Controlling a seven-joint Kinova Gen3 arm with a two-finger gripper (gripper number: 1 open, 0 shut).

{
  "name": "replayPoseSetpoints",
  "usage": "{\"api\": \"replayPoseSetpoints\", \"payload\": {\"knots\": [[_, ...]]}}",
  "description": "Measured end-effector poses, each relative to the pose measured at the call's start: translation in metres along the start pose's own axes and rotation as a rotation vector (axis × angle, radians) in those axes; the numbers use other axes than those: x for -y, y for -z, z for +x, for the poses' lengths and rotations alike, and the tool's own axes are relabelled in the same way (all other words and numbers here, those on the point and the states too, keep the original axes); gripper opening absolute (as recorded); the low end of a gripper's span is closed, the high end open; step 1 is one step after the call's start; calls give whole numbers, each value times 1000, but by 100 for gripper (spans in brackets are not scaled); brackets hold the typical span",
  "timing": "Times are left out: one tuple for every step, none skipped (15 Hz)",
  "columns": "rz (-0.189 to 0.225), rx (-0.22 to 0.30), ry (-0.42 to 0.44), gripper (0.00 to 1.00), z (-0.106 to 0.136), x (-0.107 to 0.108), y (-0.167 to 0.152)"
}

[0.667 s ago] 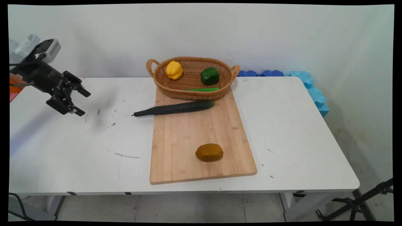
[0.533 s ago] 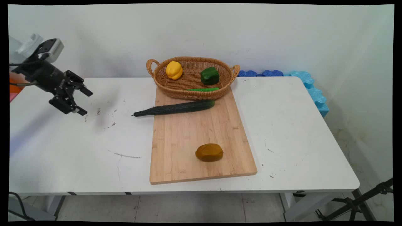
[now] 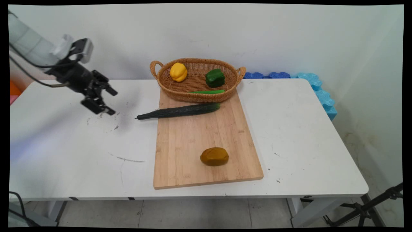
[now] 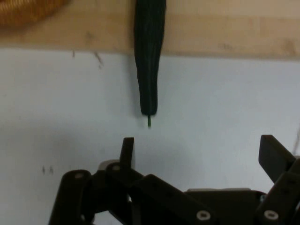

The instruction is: Pick up the cucumber from the cutting board

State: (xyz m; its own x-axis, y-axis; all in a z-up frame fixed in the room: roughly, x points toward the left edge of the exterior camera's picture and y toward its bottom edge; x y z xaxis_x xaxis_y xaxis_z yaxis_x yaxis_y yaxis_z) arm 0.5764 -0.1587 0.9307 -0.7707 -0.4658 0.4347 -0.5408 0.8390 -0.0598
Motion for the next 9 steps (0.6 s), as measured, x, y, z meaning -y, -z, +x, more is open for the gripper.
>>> {"api": "replayPoseSetpoints", "payload": {"knots": [[5,-4,3,100,9,-1,-8],[12,-8,6,100,19,-1,-17],[19,-12,9,100,28,-1,-26],[24,-14,11,100,36,0,-35],[29,-16,14,100,44,0,-45],[34,-18,17,100,52,1,-56],[37,-20,20,100,58,1,-64],[41,-21,25,100,65,2,-75],[44,-22,31,100,71,4,-85]]}}
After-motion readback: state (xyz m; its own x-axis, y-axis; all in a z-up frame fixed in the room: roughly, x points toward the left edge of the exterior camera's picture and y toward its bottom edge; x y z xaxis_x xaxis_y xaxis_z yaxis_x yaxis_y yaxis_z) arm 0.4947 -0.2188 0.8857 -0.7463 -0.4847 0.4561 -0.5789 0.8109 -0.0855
